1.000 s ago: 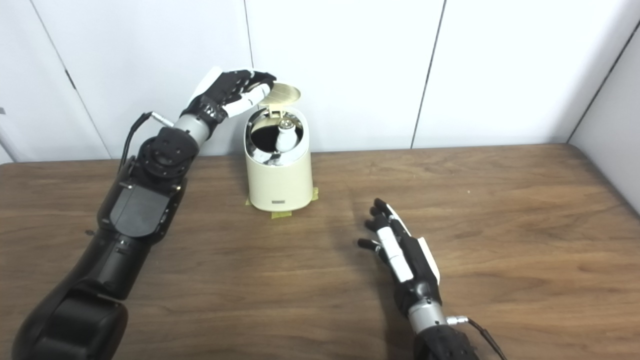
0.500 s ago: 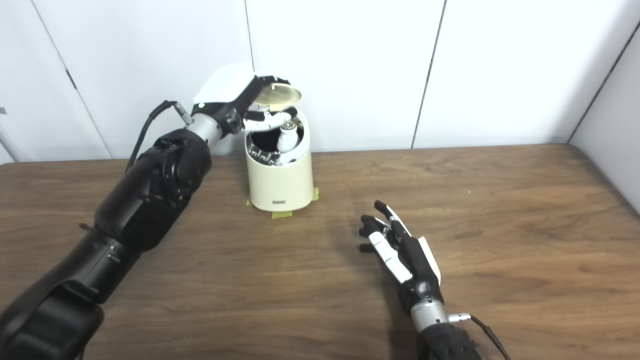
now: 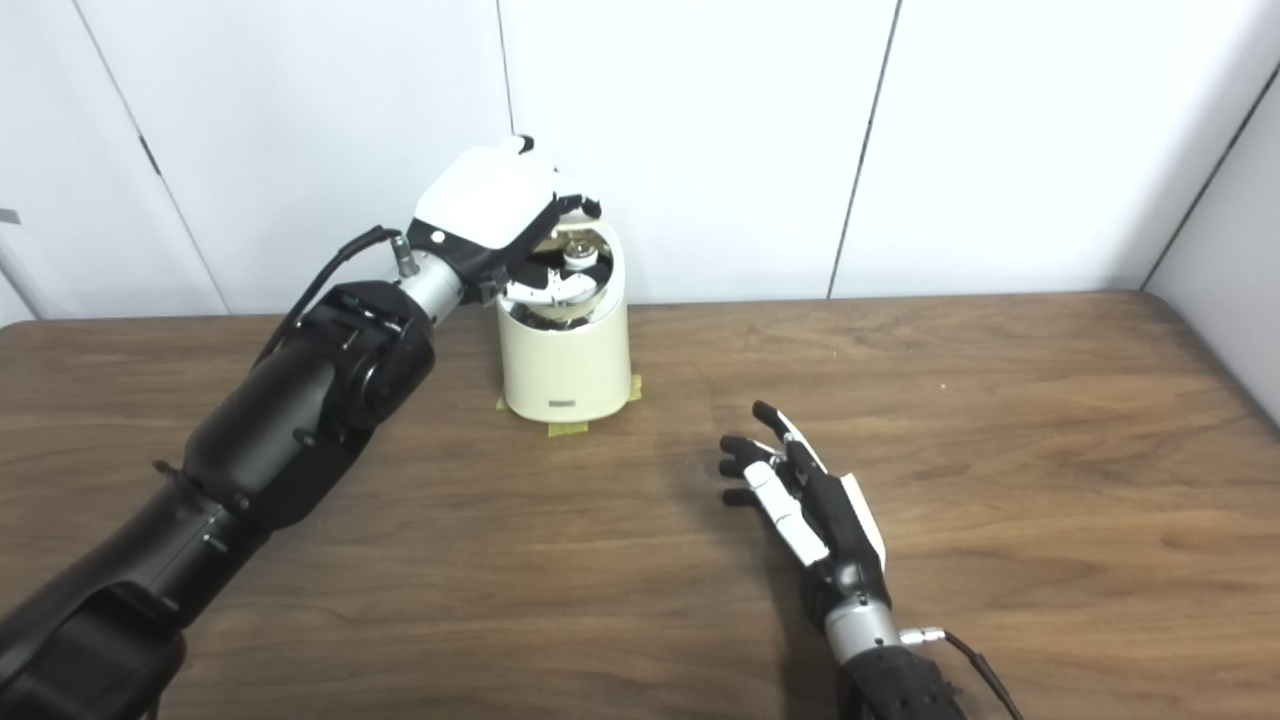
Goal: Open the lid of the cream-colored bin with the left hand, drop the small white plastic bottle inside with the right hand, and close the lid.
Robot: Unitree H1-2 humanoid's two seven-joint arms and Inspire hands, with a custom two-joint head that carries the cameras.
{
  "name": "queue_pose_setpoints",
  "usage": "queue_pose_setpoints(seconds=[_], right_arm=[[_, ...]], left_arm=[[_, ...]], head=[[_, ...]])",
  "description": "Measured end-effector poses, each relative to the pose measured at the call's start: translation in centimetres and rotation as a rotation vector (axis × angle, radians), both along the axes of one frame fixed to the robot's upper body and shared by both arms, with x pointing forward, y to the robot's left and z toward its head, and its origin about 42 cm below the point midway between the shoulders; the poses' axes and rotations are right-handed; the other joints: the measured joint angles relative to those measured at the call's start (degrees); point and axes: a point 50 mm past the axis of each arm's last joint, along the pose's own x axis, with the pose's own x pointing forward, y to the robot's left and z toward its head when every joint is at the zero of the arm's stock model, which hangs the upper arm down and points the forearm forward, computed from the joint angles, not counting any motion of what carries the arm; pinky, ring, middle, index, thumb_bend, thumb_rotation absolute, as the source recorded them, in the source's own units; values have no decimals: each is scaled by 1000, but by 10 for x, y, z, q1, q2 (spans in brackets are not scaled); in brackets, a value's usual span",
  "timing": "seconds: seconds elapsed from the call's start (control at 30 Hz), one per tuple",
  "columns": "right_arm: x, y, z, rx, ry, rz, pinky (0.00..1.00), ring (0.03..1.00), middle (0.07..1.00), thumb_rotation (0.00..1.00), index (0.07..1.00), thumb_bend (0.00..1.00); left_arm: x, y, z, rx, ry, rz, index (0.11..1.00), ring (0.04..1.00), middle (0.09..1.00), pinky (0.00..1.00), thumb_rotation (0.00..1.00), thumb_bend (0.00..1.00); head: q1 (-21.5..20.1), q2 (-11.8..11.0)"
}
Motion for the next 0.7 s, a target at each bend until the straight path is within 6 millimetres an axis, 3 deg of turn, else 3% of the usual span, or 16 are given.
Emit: queue_pose_setpoints(seconds=[0.27,0.57,0.7], right_arm=[[1,-3,1,-7,1,-2,631,727,753,677,897,578],[0,-11,3,-24,4,-7,643,730,748,687,900,602],[-2,-13,4,-28,13,-9,643,729,743,684,895,597]], left_arm=[[-8,4,-16,64,62,24,780,846,795,961,597,518],[-16,6,-20,111,106,45,848,894,863,975,757,525],[-18,7,-22,121,130,49,875,907,881,974,781,535]], head=[[0,7],[-4,17],[-4,19]])
